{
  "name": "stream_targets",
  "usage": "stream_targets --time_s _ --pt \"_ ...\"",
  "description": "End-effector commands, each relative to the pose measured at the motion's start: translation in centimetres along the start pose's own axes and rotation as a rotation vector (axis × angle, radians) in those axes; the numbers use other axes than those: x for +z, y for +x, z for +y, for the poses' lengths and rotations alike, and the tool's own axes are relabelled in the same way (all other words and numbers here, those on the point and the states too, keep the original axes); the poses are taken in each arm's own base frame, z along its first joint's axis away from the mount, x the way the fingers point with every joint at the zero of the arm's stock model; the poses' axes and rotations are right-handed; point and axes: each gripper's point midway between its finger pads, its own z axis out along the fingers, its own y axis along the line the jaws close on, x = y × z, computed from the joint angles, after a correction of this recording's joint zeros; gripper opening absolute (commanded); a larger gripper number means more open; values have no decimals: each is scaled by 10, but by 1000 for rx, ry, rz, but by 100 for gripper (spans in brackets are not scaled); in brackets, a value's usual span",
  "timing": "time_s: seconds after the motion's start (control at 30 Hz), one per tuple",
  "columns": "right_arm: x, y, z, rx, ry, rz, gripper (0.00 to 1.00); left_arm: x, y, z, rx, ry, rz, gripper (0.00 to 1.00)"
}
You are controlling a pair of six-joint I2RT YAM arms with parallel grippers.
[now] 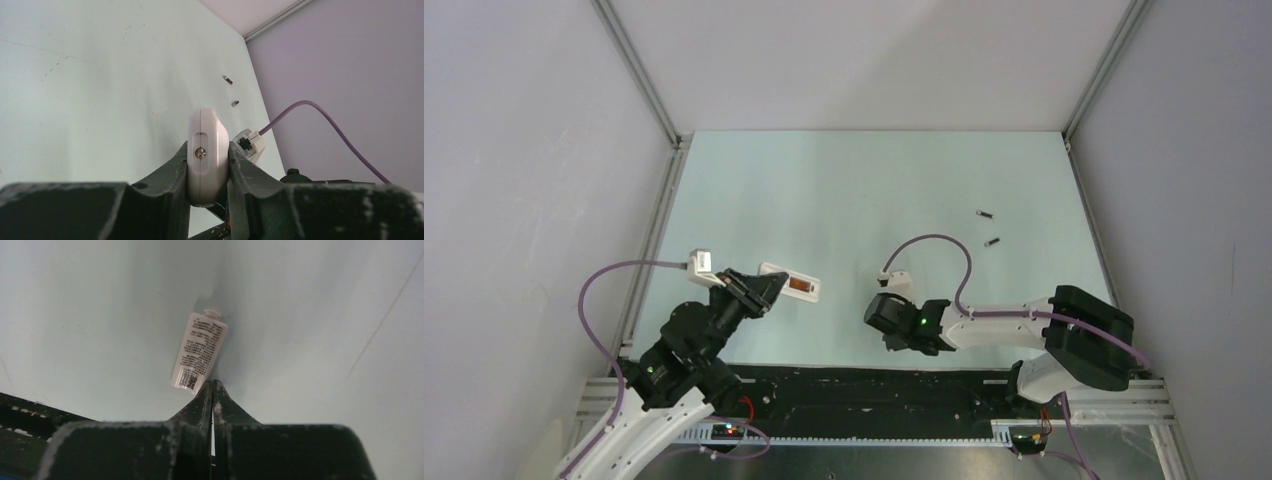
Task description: Load the batteries into the remote control
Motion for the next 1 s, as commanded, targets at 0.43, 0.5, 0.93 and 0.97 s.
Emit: stream_targets --time_s 0.43,0.5,0.93,0.97 --pt "19 -8 23 -8 -133 24 0 -1 -7 -3 -1 -2 -24 0" --pt "21 -11 23 -4 -143 23 0 -1 -8 -4 -1 -2 -25 0" --pt "39 -33 20 25 -138 7 0 0 -7 -1 -1 -9 -24 0" --pt "41 -36 22 20 -139 6 1 0 -7 -1 -1 -10 -25 0"
